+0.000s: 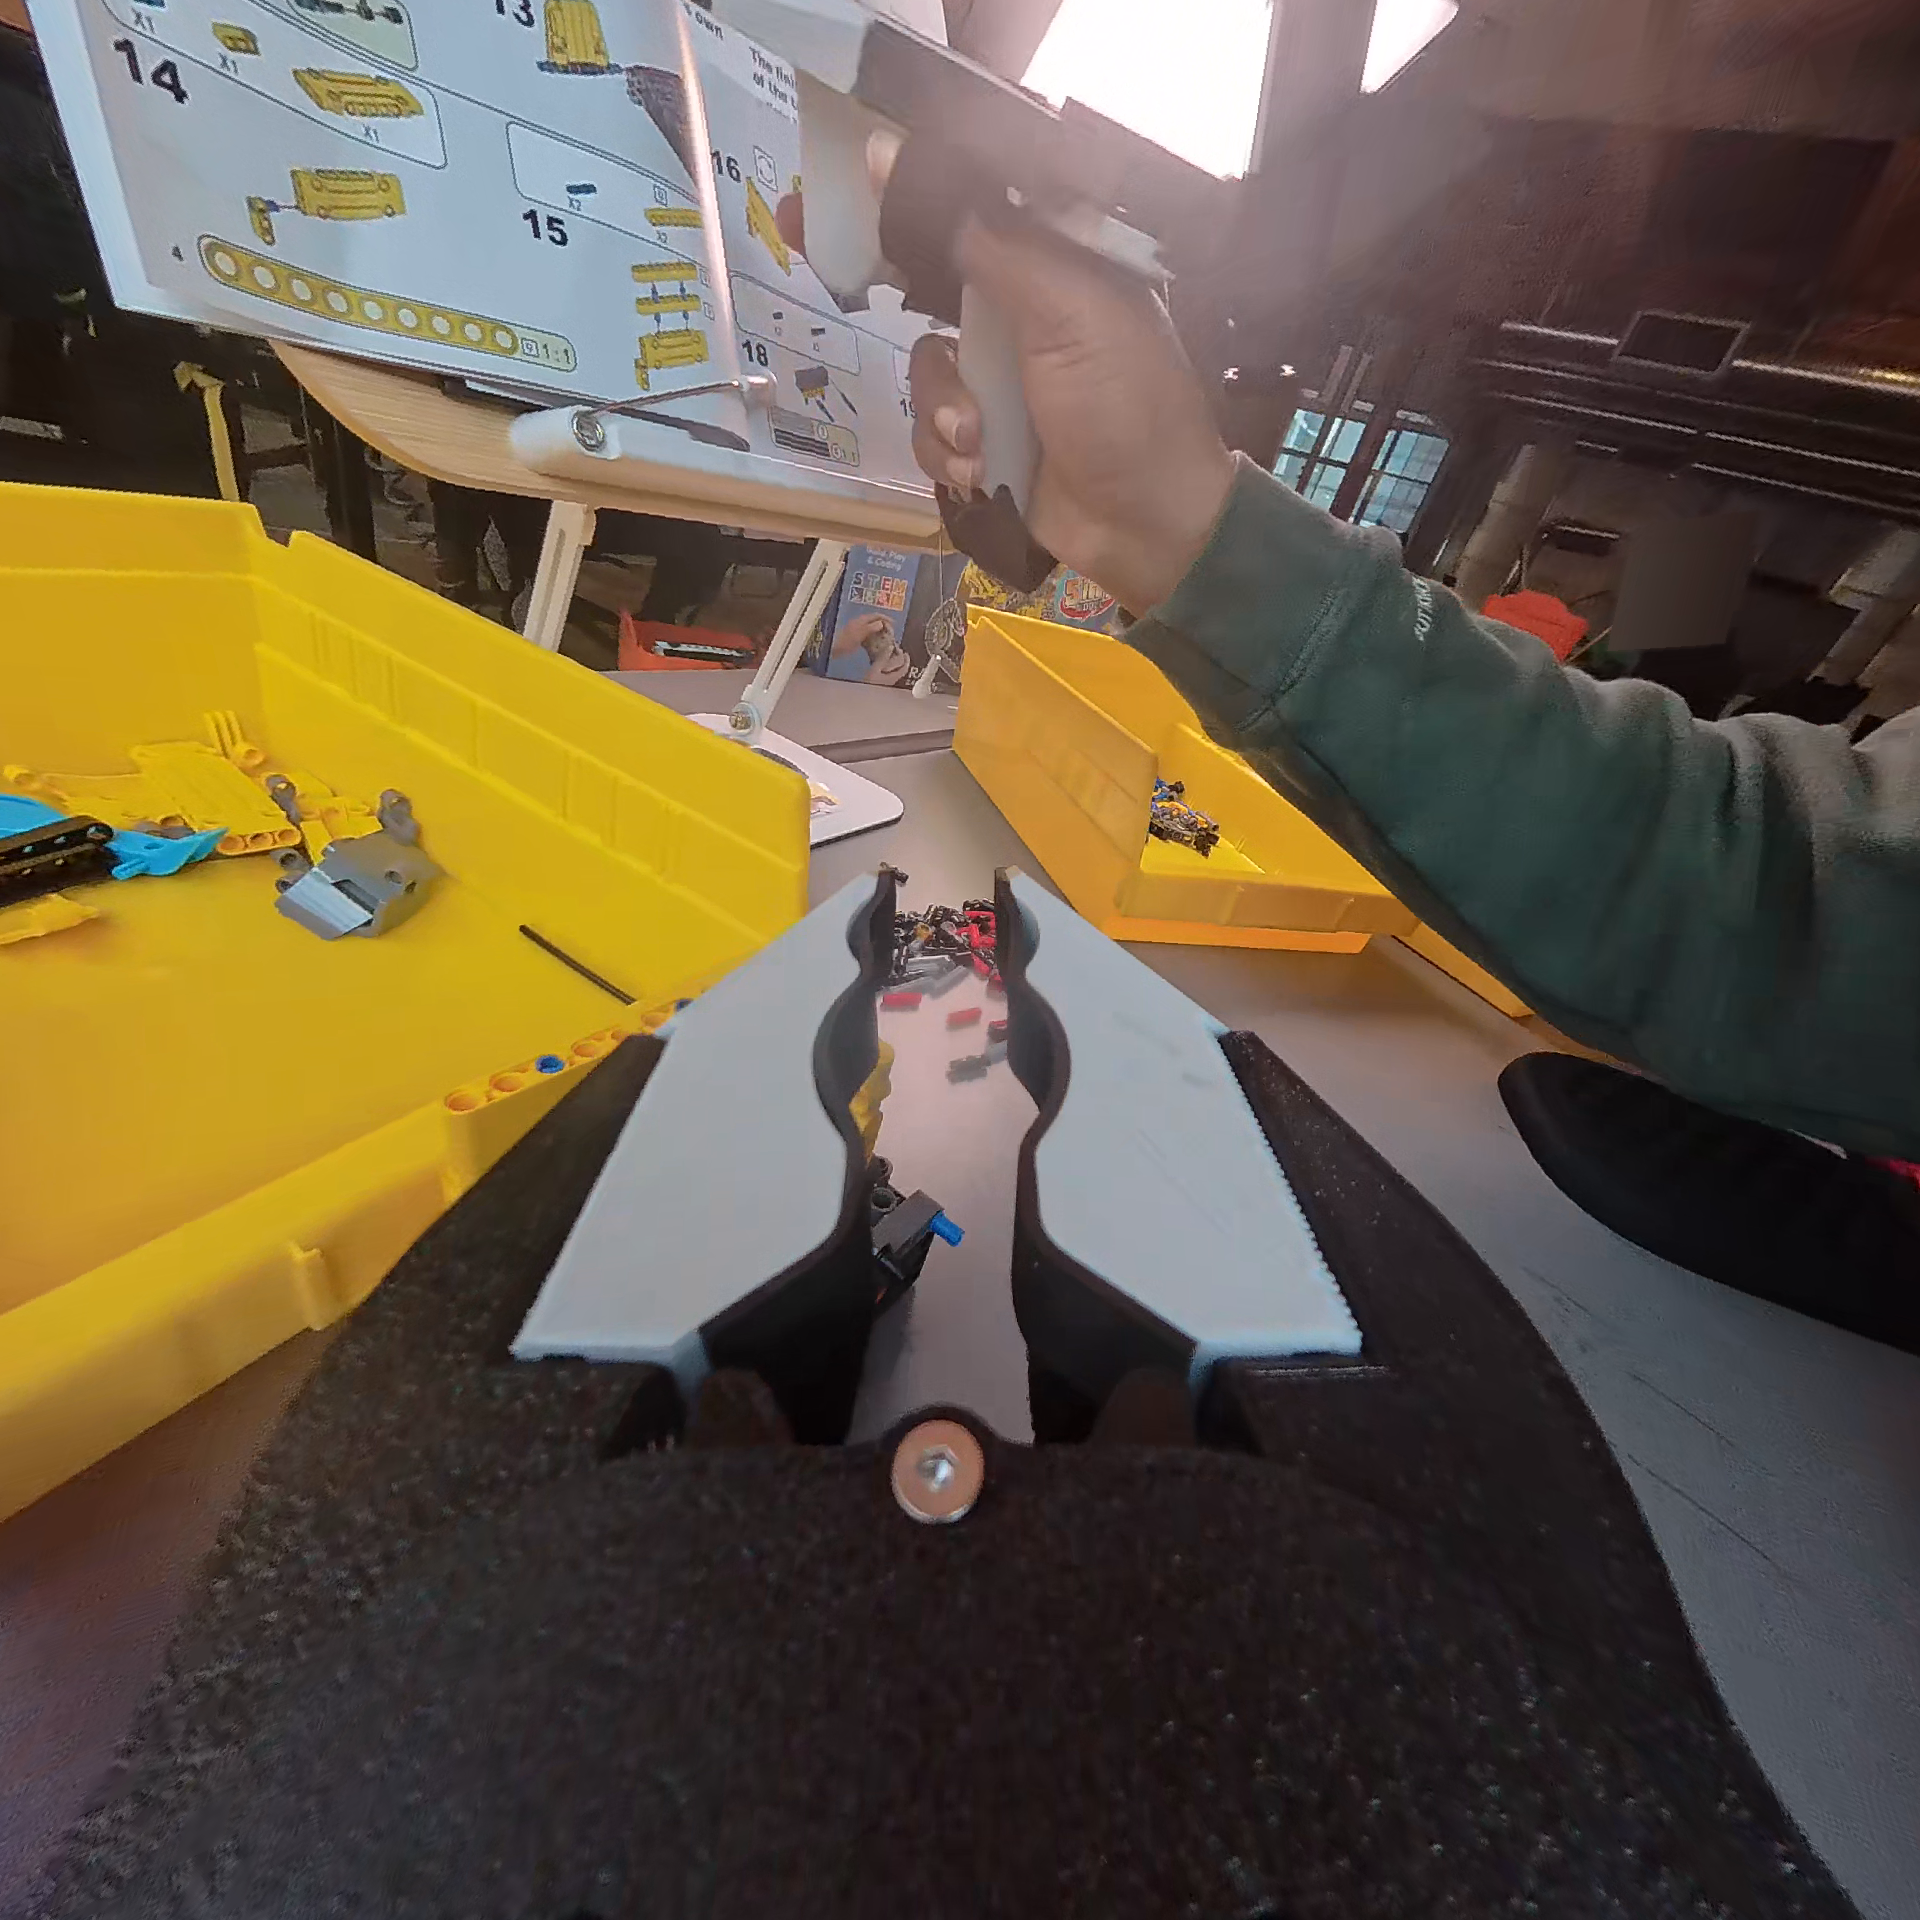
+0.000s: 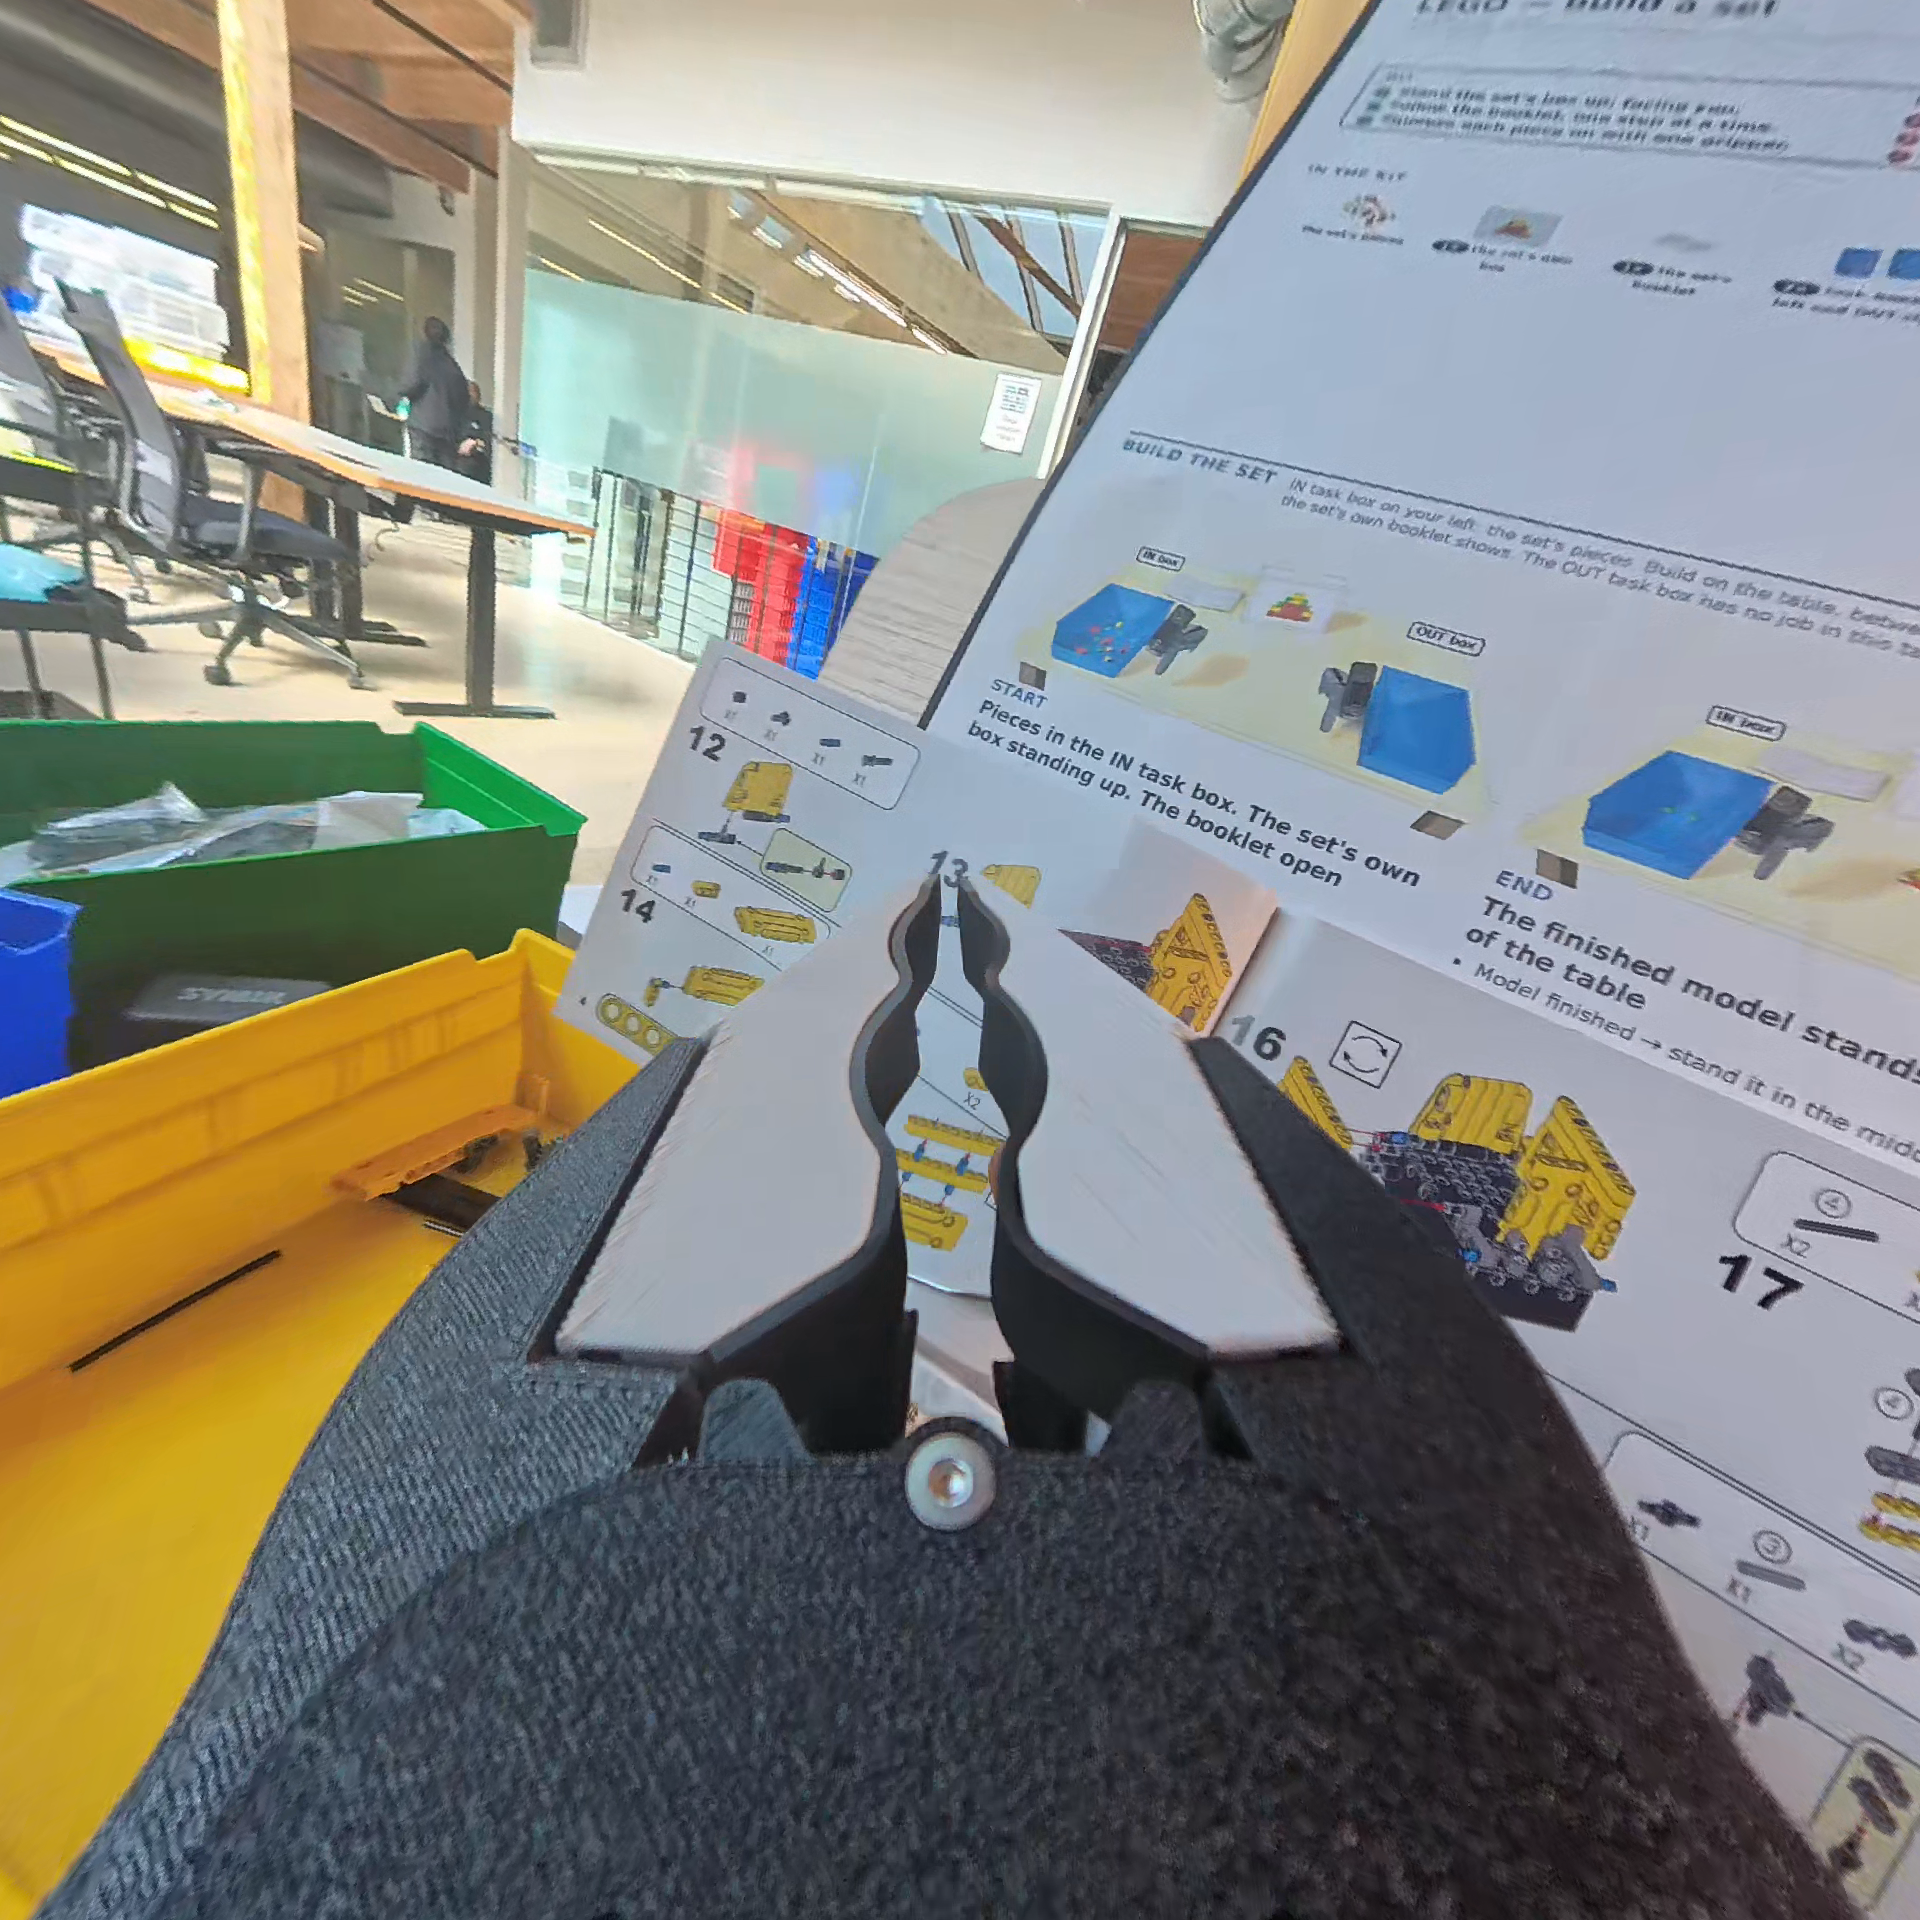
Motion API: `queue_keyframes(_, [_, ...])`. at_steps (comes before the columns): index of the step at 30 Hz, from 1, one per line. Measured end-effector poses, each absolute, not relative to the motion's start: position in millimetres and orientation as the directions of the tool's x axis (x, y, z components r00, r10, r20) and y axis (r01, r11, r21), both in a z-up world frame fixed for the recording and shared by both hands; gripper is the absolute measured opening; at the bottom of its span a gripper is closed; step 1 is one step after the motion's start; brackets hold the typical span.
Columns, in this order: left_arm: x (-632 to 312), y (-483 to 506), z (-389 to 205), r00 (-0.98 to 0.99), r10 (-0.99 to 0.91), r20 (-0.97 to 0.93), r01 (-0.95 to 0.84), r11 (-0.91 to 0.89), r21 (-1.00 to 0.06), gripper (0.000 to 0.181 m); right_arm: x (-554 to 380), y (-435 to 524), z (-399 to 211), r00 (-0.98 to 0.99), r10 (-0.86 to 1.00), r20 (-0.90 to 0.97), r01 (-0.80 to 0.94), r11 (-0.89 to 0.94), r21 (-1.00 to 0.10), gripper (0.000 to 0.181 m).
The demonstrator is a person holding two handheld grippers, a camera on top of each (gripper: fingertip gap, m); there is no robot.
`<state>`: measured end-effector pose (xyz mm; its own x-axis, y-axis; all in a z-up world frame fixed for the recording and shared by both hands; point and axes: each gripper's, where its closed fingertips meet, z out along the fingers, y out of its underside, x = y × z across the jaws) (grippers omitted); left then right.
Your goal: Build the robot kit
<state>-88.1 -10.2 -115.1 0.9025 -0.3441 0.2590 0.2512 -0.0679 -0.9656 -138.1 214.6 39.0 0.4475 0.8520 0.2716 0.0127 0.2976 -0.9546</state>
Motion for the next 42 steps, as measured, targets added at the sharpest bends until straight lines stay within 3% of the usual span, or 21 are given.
queue_keyframes(23, [-94.9,-6.7,-124.2,0.911,-0.310,0.272,0.249,-0.113,-0.962,0.015,-117.4,244.5,21.6,0.476,0.830,0.290,0.083,0.286,-0.955,0.005])
queue_keyframes(29, [-125.0,-11.8,-123.4,0.968,-0.209,0.139,0.103,-0.176,-0.979,0.018,-98.9,156.2,-7.4,0.218,0.923,0.317,0.125,0.296,-0.947,0.011])
queue_keyframes(36, [-109.5,-30.2,-171.9,0.961,-0.271,0.051,-0.095,-0.498,-0.862,0.032,-34.8,26.5,-142.9,-0.319,0.925,0.204,0.463,0.340,-0.819,0.023])
queue_keyframes(42, [-93.1,-33.7,-213.8,0.925,-0.364,-0.112,-0.323,-0.594,-0.737,0.048,1.1,-20.0,-198.7,-0.419,0.901,0.118,0.561,0.358,-0.746,0.033])
